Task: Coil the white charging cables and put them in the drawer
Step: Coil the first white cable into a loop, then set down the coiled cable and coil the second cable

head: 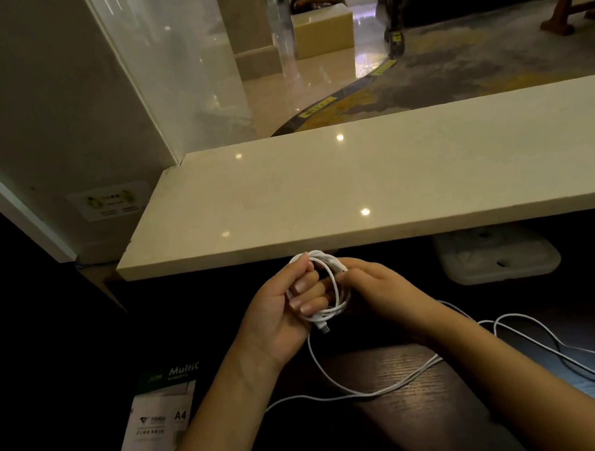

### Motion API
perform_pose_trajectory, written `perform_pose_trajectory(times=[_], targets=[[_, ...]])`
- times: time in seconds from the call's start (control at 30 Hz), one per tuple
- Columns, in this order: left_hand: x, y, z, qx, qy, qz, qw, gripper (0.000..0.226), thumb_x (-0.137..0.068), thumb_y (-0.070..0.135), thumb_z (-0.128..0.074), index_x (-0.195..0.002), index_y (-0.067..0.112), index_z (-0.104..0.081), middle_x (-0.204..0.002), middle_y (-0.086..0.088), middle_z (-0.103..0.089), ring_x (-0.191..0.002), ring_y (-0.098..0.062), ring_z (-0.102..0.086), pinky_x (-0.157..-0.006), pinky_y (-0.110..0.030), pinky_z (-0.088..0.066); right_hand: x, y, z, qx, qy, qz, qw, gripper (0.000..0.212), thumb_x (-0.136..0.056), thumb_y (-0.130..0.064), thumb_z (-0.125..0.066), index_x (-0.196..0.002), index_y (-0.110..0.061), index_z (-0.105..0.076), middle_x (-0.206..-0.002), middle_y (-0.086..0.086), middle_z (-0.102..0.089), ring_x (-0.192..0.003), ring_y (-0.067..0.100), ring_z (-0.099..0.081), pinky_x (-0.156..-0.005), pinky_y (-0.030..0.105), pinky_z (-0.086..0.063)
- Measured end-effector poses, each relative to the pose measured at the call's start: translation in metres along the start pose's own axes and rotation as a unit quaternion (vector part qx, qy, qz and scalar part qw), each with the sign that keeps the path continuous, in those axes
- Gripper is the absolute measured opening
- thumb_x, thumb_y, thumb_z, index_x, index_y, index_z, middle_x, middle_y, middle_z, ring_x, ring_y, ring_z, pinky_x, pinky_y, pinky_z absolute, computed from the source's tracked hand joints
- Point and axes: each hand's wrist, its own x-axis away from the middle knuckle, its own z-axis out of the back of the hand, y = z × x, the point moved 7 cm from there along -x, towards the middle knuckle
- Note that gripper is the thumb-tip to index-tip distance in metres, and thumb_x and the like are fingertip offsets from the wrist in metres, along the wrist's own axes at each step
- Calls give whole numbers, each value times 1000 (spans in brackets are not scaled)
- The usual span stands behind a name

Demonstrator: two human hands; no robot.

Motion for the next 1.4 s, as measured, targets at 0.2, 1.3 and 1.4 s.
perform_pose_trajectory(times=[0.2,1.3,1.4], targets=[[1,-1,25,-150,72,-11,986,19,-90,8,-48,-75,6,-59,-55,-2,-49,-48,-10,-51,-52,-23,-48,-2,15,0,-33,-10,-41,999,23,-93,-20,-50,-111,-13,-62,-92,5,-70,-85,17,-67,-79,33,-53],[32,-26,246,-371,360,-20,856,44,-87,-17,-34,-126,-4,-49,-132,-22,-51,-125,-30,-47,-93,-25,-42,-45,188,-98,400,-82,-109,906,38,-86,-13,-56,-121,-3,-49,-126,19,-47,-115,32,-50,-96,30,-38],[49,-20,241,-437,361,-61,822,48,-83,-20,-31,-121,-2,-53,-126,-14,-55,-120,-19,-49,-97,-18,-35,-27,189,-96,465,-90,-80,877,36,-85,-19,-60,-115,-2,-48,-123,16,-48,-115,31,-47,-94,34,-38]])
